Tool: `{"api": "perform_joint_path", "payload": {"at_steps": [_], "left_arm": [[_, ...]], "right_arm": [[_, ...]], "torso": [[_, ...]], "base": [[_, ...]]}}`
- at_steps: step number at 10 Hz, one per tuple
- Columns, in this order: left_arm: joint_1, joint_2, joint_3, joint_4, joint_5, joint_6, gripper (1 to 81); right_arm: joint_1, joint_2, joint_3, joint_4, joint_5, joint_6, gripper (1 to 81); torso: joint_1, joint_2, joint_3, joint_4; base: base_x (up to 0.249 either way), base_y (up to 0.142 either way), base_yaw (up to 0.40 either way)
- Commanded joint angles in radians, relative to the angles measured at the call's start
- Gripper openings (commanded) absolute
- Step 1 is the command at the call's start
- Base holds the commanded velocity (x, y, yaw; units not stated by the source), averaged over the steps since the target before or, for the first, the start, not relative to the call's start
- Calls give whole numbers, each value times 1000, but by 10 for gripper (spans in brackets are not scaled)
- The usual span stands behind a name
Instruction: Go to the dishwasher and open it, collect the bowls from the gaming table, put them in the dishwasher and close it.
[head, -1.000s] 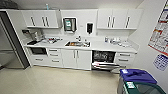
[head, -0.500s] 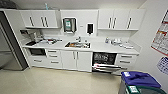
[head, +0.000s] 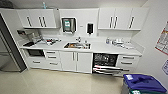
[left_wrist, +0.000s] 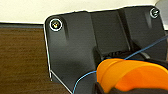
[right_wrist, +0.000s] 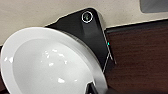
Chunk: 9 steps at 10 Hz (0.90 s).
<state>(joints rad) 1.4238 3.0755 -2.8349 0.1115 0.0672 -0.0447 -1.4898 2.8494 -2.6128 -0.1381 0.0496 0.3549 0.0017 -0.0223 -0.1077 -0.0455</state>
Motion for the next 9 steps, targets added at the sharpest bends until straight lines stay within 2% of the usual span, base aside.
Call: {"api": "perform_joint_path", "payload": {"at_steps": [1, 9], "left_arm": [[-41, -13, -14, 7, 63, 8, 10], [-41, -13, -14, 8, 63, 8, 10]], "right_arm": [[32, -8, 8, -8, -51, -4, 10], [32, -5, 8, -8, -51, -4, 10]], "torso": [[0, 0, 0, 0], [-1, 0, 0, 0]], "base": [[139, 0, 0], [140, 0, 0]]}}
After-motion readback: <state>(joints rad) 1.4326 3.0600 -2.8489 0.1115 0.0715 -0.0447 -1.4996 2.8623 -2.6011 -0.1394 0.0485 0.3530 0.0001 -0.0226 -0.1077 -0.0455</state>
